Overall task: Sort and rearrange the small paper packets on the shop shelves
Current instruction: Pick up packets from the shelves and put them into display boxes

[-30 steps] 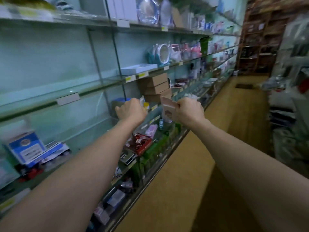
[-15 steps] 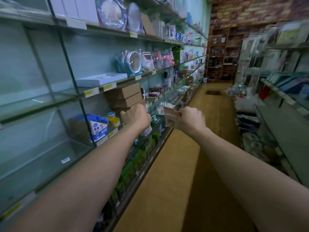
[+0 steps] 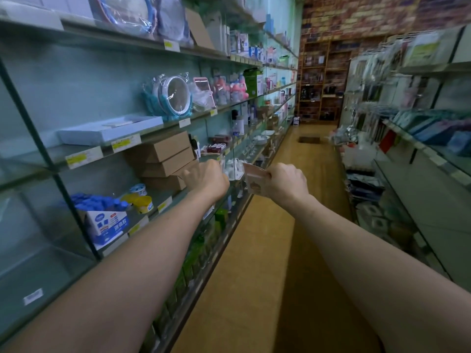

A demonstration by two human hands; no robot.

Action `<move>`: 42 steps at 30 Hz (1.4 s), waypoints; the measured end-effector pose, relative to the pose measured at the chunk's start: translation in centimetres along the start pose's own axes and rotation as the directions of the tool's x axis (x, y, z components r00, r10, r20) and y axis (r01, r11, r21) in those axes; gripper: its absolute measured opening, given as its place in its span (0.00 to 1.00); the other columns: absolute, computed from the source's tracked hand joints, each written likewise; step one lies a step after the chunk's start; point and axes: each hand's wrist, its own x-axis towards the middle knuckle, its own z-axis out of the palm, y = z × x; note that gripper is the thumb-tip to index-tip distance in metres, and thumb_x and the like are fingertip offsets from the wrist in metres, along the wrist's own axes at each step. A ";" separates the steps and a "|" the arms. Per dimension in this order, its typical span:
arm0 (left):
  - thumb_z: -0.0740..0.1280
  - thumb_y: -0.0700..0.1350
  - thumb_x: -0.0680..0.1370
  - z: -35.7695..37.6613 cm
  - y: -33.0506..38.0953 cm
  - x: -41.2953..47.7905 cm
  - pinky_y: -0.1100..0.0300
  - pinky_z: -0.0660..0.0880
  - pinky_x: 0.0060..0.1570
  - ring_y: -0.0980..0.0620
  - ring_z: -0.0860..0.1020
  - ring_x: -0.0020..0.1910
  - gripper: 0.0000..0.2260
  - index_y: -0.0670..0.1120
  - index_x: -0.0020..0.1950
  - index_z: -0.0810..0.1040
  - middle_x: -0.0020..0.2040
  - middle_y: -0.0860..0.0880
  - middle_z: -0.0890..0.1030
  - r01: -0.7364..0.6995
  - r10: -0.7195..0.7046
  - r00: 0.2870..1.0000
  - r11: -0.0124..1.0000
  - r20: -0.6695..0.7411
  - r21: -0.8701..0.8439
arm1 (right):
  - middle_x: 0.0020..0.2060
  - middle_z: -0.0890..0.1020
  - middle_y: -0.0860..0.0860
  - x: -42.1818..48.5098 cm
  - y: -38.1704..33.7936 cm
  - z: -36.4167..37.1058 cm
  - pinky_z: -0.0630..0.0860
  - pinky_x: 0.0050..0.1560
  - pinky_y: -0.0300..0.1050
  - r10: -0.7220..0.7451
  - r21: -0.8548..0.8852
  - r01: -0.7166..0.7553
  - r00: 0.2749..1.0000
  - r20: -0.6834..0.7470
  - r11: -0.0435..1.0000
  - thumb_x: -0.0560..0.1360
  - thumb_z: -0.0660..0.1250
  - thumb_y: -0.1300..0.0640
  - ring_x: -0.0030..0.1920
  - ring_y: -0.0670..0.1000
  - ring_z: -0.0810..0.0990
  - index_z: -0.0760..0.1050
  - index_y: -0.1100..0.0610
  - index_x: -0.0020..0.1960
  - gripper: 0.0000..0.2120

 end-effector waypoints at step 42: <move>0.59 0.48 0.80 2.9 2.7 24.1 0.55 0.63 0.46 0.43 0.76 0.49 0.08 0.47 0.50 0.76 0.49 0.45 0.79 0.373 -0.302 0.891 0.913 -0.340 0.167 | 0.44 0.81 0.59 32.6 -3.1 9.0 0.66 0.38 0.46 -0.564 0.236 0.573 0.818 -0.110 0.785 0.77 0.57 0.58 0.45 0.62 0.78 0.78 0.58 0.48 0.11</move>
